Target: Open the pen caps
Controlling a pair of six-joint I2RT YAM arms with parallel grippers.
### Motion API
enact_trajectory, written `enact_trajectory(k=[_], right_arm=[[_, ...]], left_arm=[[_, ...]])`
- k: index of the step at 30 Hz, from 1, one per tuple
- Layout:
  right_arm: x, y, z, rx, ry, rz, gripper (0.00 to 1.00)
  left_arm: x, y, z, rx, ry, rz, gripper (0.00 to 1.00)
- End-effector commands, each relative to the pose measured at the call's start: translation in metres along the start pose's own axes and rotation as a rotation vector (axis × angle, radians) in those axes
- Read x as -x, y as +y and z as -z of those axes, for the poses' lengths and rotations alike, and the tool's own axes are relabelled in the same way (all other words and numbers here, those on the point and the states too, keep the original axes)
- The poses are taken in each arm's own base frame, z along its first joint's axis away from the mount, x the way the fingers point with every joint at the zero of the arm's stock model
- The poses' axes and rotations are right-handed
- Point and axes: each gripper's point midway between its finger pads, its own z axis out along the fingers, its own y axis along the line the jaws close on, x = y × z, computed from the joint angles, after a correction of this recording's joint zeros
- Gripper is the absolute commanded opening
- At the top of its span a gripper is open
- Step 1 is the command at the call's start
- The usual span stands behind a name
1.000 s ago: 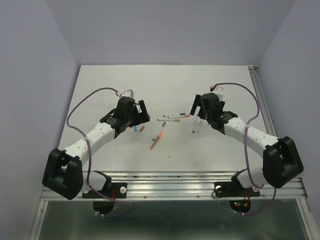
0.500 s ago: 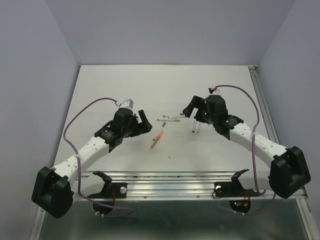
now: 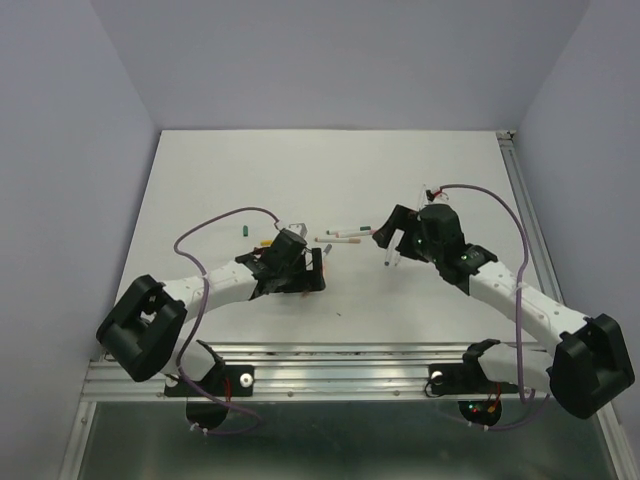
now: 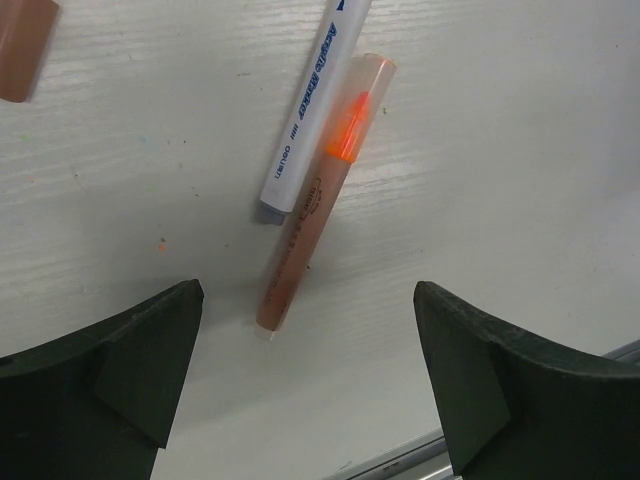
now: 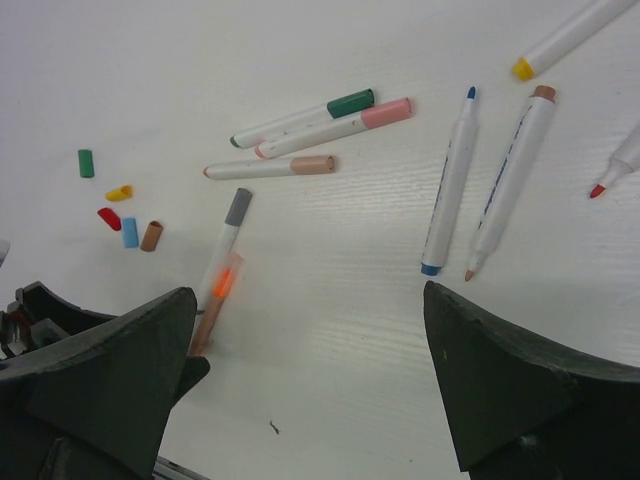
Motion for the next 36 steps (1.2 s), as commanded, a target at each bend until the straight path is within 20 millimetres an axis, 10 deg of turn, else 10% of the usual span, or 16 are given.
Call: enact_trajectory(k=[1, 17, 36], right_arm=[[-0.001, -0.01, 0.004, -0.026, -0.018, 0.007, 1.0], [-0.007, -0.023, -0.006, -0.084, -0.008, 0.019, 1.0], [0.0, -0.036, 0.008, -0.146, -0.046, 0.035, 1.0]], left_arm=[[0.016, -0.019, -0.001, -0.045, -0.045, -0.042, 0.99], [0.002, -0.05, -0.006, -0.093, 0.002, -0.072, 0.95], [-0.029, -0.049, -0.042, 0.084, 0.107, -0.174, 0.63]])
